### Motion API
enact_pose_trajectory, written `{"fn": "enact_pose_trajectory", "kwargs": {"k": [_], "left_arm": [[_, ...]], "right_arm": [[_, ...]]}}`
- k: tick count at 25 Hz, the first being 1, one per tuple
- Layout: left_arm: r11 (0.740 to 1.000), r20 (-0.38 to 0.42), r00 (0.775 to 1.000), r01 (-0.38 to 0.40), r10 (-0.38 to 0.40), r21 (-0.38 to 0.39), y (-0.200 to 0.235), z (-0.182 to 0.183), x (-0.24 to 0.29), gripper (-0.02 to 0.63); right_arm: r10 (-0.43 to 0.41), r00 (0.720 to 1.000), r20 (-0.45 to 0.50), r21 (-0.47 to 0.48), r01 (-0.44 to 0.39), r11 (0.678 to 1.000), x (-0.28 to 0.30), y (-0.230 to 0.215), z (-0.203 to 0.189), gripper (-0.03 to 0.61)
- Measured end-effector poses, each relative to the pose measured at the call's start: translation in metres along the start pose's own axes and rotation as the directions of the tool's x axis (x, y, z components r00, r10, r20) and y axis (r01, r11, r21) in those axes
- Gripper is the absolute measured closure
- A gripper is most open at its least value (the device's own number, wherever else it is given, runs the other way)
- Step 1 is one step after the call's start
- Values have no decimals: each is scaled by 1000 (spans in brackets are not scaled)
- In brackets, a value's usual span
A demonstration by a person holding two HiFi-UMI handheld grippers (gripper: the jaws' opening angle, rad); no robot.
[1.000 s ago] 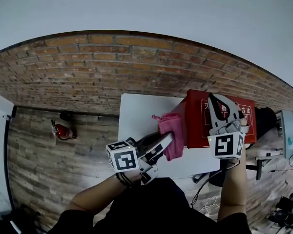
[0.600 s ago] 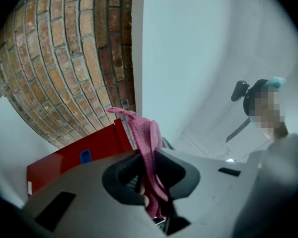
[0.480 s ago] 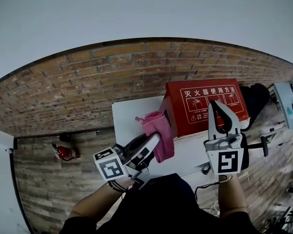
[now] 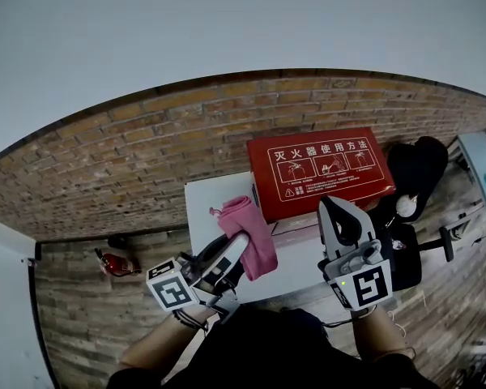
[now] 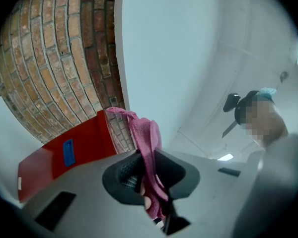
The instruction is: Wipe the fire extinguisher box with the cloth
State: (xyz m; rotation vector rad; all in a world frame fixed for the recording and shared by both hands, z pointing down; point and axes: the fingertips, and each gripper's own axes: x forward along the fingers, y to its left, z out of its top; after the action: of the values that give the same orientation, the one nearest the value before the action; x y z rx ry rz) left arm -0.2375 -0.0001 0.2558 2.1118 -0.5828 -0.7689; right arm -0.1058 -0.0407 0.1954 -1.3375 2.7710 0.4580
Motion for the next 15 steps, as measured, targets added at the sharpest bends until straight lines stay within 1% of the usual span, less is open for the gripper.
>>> {"fn": "enact_pose_trajectory", "kwargs": {"k": [3, 6, 9, 11, 15], "left_arm": [[1000, 31, 999, -17, 17, -2, -9, -23, 6, 545], [999, 55, 998, -41, 41, -3, -18, -52, 15, 545], [998, 83, 995, -62, 60, 17, -29, -79, 26, 545], [996, 104, 991, -84, 80, 32, -37, -96, 31, 545], [989, 147, 980, -140, 132, 45, -48, -128, 29, 545]], "right_arm": [[40, 999, 5, 65, -40, 997, -25, -11, -6, 560], [94, 996, 14, 139, -95, 986, -51, -22, -14, 560], [128, 991, 30, 174, -131, 976, -75, -33, -19, 560], [165, 986, 26, 201, -167, 965, -92, -35, -23, 560], [234, 970, 69, 237, -244, 941, -121, -34, -28, 560]]}}
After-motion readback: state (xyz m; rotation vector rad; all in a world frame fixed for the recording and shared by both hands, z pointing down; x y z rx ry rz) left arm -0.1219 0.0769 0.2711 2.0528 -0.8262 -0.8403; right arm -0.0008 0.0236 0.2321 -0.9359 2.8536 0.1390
